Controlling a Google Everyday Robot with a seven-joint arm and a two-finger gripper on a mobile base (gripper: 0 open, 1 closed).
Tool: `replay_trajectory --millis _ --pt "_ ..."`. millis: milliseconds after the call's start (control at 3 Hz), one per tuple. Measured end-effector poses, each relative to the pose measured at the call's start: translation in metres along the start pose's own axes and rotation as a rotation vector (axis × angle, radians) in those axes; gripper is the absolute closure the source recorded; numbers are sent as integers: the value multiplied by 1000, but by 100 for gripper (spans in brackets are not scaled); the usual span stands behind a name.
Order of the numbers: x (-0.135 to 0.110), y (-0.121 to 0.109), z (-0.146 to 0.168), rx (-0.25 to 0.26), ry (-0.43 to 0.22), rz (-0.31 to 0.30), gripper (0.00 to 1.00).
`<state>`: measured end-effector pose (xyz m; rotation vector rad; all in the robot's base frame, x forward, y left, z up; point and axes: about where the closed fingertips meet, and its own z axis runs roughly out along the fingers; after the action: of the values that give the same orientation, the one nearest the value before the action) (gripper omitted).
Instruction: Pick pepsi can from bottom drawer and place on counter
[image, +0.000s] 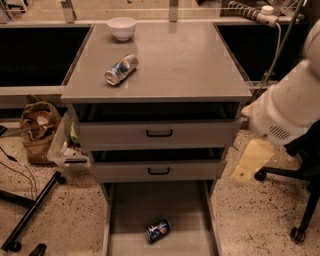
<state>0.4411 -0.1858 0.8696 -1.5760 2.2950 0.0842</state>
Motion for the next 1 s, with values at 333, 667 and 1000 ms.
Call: replay_trajectory --millis 333,667,1000 --pt "6 22 98 -95 -49 55 0" --pt "1 12 112 -55 -80 61 0" --pt "1 12 112 -55 -80 61 0"
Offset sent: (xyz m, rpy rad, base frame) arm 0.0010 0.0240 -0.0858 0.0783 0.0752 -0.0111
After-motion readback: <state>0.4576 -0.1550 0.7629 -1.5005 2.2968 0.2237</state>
